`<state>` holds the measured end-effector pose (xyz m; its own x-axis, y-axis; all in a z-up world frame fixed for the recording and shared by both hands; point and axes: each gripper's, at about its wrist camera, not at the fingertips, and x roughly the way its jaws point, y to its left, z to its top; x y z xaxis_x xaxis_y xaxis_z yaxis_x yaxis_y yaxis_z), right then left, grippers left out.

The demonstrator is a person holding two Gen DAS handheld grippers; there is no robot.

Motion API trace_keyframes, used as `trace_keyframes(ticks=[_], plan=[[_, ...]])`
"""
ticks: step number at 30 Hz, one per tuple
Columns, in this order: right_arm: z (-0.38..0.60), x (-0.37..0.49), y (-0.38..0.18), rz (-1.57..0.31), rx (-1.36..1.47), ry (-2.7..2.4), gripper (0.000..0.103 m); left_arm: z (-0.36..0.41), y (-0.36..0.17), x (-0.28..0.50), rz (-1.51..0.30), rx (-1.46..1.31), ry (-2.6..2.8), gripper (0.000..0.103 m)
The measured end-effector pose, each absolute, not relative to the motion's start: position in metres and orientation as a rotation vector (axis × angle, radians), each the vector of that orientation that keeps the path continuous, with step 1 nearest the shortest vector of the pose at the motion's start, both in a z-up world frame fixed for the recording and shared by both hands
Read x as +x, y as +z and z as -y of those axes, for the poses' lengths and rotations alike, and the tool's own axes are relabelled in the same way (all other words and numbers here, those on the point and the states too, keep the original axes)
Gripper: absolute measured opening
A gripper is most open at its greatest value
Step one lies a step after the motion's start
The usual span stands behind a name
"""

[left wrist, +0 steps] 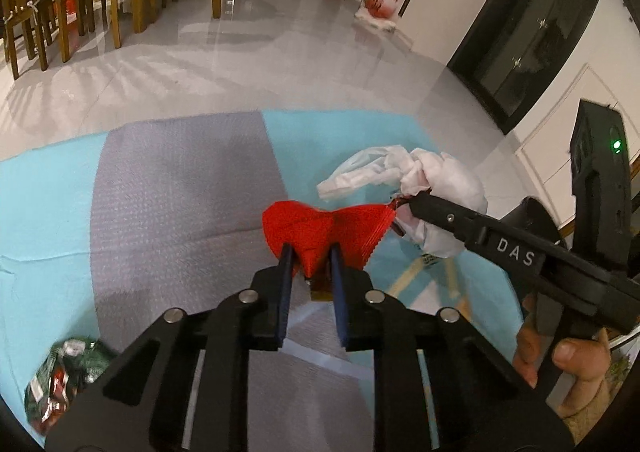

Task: Collect trash
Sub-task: 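Carry the red packet and white bag over the black bin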

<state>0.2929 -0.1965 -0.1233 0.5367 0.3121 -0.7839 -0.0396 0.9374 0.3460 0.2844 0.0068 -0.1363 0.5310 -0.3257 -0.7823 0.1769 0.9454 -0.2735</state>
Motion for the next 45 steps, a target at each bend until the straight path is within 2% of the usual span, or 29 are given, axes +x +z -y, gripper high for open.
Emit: trace_keyframes(ticks=[5, 19, 27, 45], plan=[[0.221, 0.272, -0.095, -0.91, 0.363, 0.221, 0.024, -0.005, -0.101, 0.257, -0.883, -0.192, -0.32, 0.019], [0.278, 0.192, -0.033, -0.724, 0.376, 0.203, 0.024, 0.045, -0.056, 0.21, -0.789, -0.106, -0.328, 0.02], [0.336, 0.152, -0.027, -0.663, 0.357, 0.092, 0.024, 0.094, -0.037, 0.2, -0.758, -0.041, -0.365, 0.02], [0.42, 0.118, -0.038, -0.649, 0.452, -0.027, 0.024, 0.217, -0.039, 0.182, -0.755, 0.133, -0.53, 0.021]])
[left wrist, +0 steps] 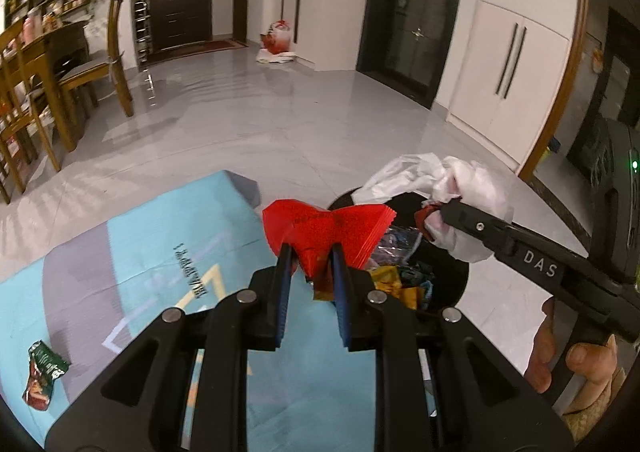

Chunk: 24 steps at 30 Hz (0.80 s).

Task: Collect trash
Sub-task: 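Carry the red packet and white bag over the black bin, then lower into the bin and open the left tool while the right tool releases the white bag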

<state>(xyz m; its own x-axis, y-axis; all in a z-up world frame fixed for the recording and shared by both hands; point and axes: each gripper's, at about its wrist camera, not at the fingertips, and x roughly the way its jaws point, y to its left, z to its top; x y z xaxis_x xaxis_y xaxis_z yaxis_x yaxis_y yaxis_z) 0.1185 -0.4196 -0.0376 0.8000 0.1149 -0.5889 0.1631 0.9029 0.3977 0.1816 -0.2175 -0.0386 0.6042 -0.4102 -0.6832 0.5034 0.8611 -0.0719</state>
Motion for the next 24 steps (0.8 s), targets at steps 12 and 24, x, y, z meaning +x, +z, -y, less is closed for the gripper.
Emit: trace_keyframes(ticks=[12, 24], plan=[[0.445, 0.118, -0.054, -0.713, 0.491, -0.106, 0.025, 0.263, -0.072, 0.186, -0.821, 0.153, -0.593, 0.021], [0.456, 0.133, -0.062, -0.775, 0.513, -0.153, 0.025, 0.279, -0.092, 0.206, -0.876, 0.144, -0.61, 0.022]])
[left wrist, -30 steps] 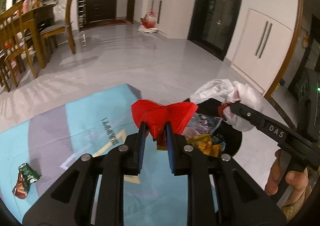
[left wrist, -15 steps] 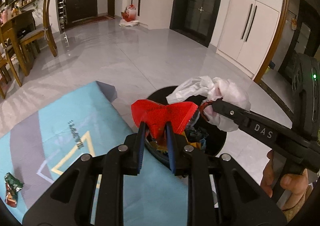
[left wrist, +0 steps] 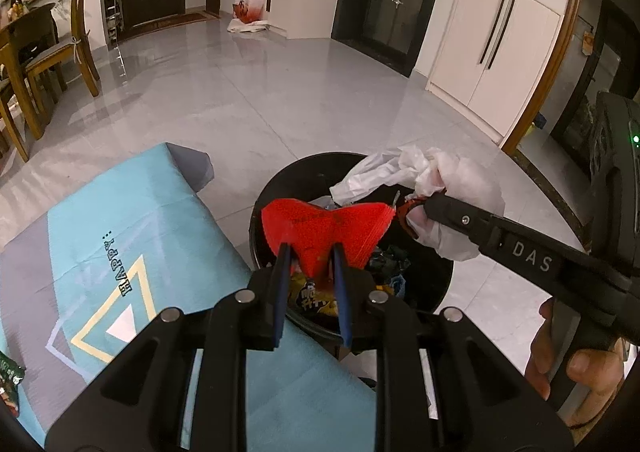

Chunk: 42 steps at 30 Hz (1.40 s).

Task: Collect trash
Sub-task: 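Lower into the bin and open the left tool while the right tool releases the white bag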

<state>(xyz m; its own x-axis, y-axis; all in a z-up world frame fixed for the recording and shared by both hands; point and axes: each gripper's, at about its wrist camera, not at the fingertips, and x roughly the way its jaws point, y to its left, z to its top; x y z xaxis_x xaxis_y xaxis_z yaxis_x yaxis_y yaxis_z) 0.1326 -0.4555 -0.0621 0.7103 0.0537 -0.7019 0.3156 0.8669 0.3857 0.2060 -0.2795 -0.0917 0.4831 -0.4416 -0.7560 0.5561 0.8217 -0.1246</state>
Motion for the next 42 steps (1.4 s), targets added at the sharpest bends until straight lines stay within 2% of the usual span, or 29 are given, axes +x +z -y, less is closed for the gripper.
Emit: trace_keyframes(ticks=[31, 36, 38, 41, 42], plan=[[0.467, 0.153, -0.092, -0.94, 0.56, -0.207, 0.028, 0.311, -0.143, 0.246, -0.996, 0.155, -0.589, 0.027], [0.467, 0.156, -0.097, -0.964, 0.568, -0.216, 0.031, 0.313, -0.145, 0.249, -1.0, 0.146, -0.587, 0.036], [0.466, 0.156, -0.098, -0.971, 0.569, -0.222, 0.037, 0.313, -0.145, 0.249, -1.001, 0.138, -0.589, 0.039], [0.468, 0.155, -0.097, -0.963, 0.586, -0.235, 0.049, 0.312, -0.142, 0.248, -0.995, 0.122, -0.598, 0.051], [0.47, 0.154, -0.097, -0.956, 0.594, -0.241, 0.05, 0.311, -0.14, 0.247, -0.99, 0.118, -0.601, 0.056]])
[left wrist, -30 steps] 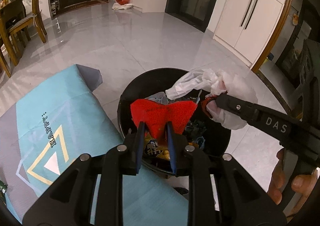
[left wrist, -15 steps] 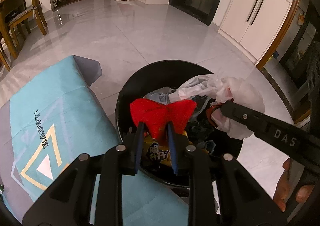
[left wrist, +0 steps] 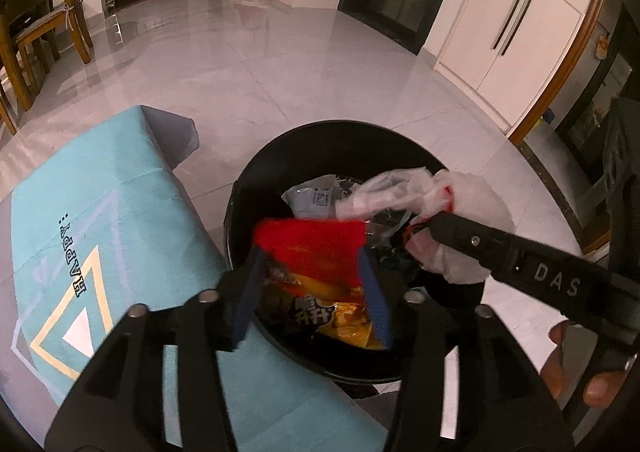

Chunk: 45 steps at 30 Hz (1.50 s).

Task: Collect trash
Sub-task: 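Lower into the bin and open the left tool while the right tool releases the white bag, then move both open tools back over the rug toward the green wrapper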

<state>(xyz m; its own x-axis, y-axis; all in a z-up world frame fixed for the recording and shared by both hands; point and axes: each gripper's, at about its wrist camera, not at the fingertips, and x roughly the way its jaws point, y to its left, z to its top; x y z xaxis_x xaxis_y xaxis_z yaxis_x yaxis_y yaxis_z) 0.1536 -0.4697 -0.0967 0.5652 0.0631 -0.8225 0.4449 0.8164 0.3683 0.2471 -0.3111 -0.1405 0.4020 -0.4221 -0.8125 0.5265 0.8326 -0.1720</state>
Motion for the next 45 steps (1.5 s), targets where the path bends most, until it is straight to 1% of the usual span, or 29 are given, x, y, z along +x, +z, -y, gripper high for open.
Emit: trace_keyframes(ticks=[2, 3, 6, 11, 12, 13, 18, 19, 24, 27, 30, 33, 35, 38, 41, 45], plan=[[0.472, 0.152, -0.096, -0.945, 0.605, -0.245, 0.051, 0.309, -0.137, 0.246, -0.978, 0.108, -0.609, 0.06], [0.473, 0.151, -0.095, -0.938, 0.612, -0.248, 0.052, 0.308, -0.136, 0.246, -0.974, 0.102, -0.611, 0.063], [0.474, 0.149, -0.094, -0.924, 0.626, -0.243, 0.054, 0.302, -0.129, 0.243, -0.959, 0.076, -0.618, 0.066], [0.474, 0.145, -0.09, -0.881, 0.647, -0.232, 0.055, 0.283, -0.114, 0.234, -0.927, 0.011, -0.627, 0.076], [0.473, 0.145, -0.088, -0.872, 0.651, -0.223, 0.055, 0.275, -0.111, 0.231, -0.918, -0.002, -0.623, 0.079], [0.47, 0.145, -0.087, -0.865, 0.654, -0.209, 0.055, 0.269, -0.109, 0.229, -0.913, -0.01, -0.621, 0.081], [0.442, 0.15, -0.077, -0.842, 0.609, -0.128, 0.055, 0.231, -0.102, 0.216, -0.891, -0.031, -0.57, 0.087], [0.437, 0.151, -0.075, -0.84, 0.597, -0.115, 0.055, 0.222, -0.101, 0.213, -0.886, -0.027, -0.554, 0.09], [0.403, 0.158, -0.066, -0.834, 0.522, -0.046, 0.059, 0.183, -0.093, 0.204, -0.869, -0.017, -0.48, 0.097], [0.382, 0.16, -0.063, -0.83, 0.48, -0.017, 0.061, 0.158, -0.092, 0.201, -0.871, -0.02, -0.432, 0.099], [0.365, 0.162, -0.062, -0.827, 0.458, 0.005, 0.064, 0.135, -0.089, 0.198, -0.878, -0.022, -0.379, 0.099], [0.344, 0.165, -0.059, -0.822, 0.432, 0.029, 0.071, 0.11, -0.088, 0.196, -0.884, -0.033, -0.333, 0.1], [0.329, 0.168, -0.059, -0.823, 0.409, 0.047, 0.078, 0.095, -0.087, 0.195, -0.889, -0.042, -0.309, 0.1], [0.307, 0.177, -0.06, -0.84, 0.368, 0.089, 0.084, 0.062, -0.089, 0.196, -0.912, -0.074, -0.255, 0.1], [0.277, 0.183, -0.064, -0.87, 0.333, 0.165, 0.088, 0.013, -0.098, 0.201, -0.959, -0.132, -0.139, 0.1], [0.233, 0.195, -0.072, -0.924, 0.276, 0.284, 0.089, -0.05, -0.111, 0.202, -1.006, -0.205, -0.013, 0.1]])
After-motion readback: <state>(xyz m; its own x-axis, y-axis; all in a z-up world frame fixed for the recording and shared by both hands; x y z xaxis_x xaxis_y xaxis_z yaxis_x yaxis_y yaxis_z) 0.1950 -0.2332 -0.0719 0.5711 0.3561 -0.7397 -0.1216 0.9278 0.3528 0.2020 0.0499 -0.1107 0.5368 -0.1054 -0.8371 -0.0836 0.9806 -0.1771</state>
